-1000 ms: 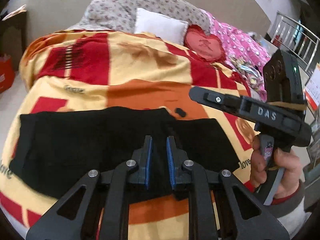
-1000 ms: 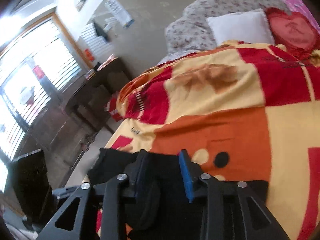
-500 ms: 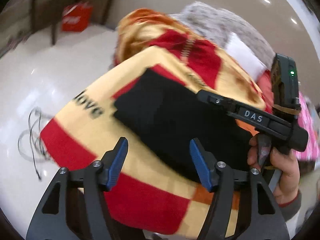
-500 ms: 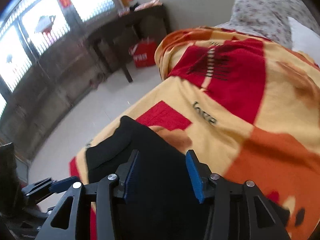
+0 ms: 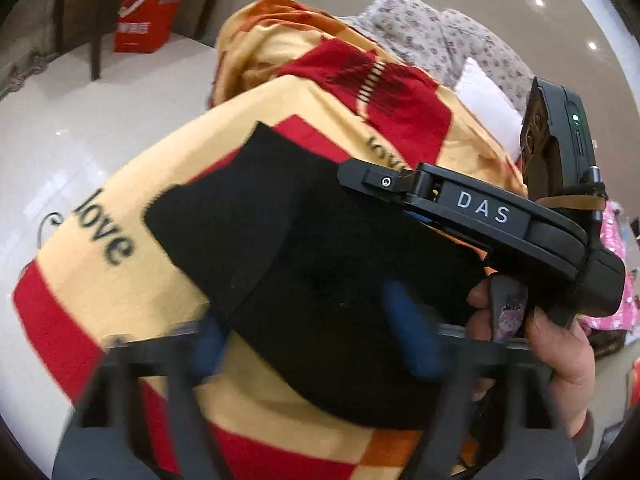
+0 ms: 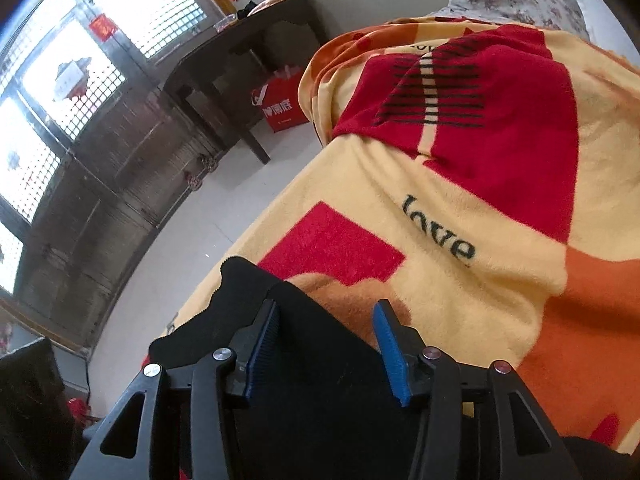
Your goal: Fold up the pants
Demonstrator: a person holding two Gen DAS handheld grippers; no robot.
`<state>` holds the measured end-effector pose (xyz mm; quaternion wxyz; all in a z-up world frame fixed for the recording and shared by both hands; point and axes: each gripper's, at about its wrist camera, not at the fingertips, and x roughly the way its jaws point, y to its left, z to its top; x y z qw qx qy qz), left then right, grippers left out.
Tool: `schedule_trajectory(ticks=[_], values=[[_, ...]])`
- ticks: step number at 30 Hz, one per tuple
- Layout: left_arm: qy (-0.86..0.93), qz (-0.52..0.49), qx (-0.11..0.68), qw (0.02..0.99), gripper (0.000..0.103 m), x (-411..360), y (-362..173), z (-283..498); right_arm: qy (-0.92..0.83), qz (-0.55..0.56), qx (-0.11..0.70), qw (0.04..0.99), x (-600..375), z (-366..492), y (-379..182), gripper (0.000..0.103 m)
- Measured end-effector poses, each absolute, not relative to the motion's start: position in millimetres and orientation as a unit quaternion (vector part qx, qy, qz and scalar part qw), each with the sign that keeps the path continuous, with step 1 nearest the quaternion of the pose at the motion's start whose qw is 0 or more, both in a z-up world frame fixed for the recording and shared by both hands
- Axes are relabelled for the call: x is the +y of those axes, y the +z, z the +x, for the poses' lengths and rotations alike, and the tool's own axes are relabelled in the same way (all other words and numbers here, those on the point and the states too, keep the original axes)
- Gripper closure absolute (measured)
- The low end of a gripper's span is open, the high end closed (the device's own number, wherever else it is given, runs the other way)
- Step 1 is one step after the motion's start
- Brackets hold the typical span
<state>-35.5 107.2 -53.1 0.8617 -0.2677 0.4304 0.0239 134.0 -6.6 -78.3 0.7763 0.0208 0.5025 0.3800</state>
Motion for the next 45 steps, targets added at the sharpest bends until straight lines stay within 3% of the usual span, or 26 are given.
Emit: schedule_trajectory(ticks=[1, 3, 8, 9, 11, 15, 19, 25, 30, 37, 39, 40, 41, 45], values=[[0.02, -0.26, 0.432, 0.863, 0.073, 105.4, -50.6, -32.7, 0.38, 0.023, 0.497, 0.78, -10.7, 133.4, -72.9, 0.056], [0.014, -0.23, 0.419, 0.878, 0.078, 98.2, -40.9, -31.4, 0.378, 0.034, 0.485, 0.788, -25.5, 133.2, -56.9, 0.056], [0.004, -0.082, 0.361, 0.929, 0.08, 46.3, -12.3, -47.1, 0.375, 0.098, 0.448, 0.806, -87.2, 125.7, -3.4, 0.054], [0.002, -0.051, 0.35, 0.935, 0.08, 33.8, -9.2, -50.8, 0.38, 0.114, 0.442, 0.804, -96.9, 123.3, 3.6, 0.053], [-0.01, 0.028, 0.326, 0.945, 0.08, -0.3, -6.0, -59.2, 0.395, 0.149, 0.438, 0.794, -115.3, 115.8, 13.0, 0.041], [-0.034, 0.108, 0.312, 0.943, 0.08, -41.9, -13.7, -64.6, 0.408, 0.196, 0.465, 0.761, -135.8, 99.9, 11.5, 0.039], [-0.046, 0.138, 0.308, 0.94, 0.08, -60.5, -24.0, -69.1, 0.401, 0.238, 0.46, 0.756, -157.7, 89.2, 6.3, 0.033], [-0.05, 0.151, 0.305, 0.939, 0.08, -59.1, -25.9, -71.5, 0.349, 0.2, 0.497, 0.769, -158.7, 88.1, -18.5, 0.032], [-0.054, 0.142, 0.307, 0.939, 0.08, -55.3, -24.2, -71.4, 0.349, 0.236, 0.487, 0.765, -167.9, 92.4, -28.5, 0.032], [-0.058, 0.15, 0.311, 0.937, 0.08, -57.6, -31.0, -75.1, 0.386, 0.186, 0.517, 0.741, -121.9, 99.8, -40.8, 0.032], [-0.066, 0.149, 0.318, 0.934, 0.08, -54.4, -31.5, -76.6, 0.379, 0.185, 0.508, 0.751, -121.5, 101.8, -44.0, 0.053], [-0.07, 0.148, 0.319, 0.934, 0.08, -52.0, -30.7, -79.7, 0.374, 0.187, 0.504, 0.756, -124.9, 102.3, -44.2, 0.077], [-0.074, 0.149, 0.317, 0.934, 0.08, -48.6, -28.1, -84.6, 0.376, 0.19, 0.495, 0.76, -130.9, 100.6, -41.9, 0.088], [-0.107, 0.135, 0.309, 0.935, 0.08, -31.3, -9.7, -101.2, 0.386, 0.181, 0.451, 0.784, -150.9, 78.5, -18.6, 0.09]])
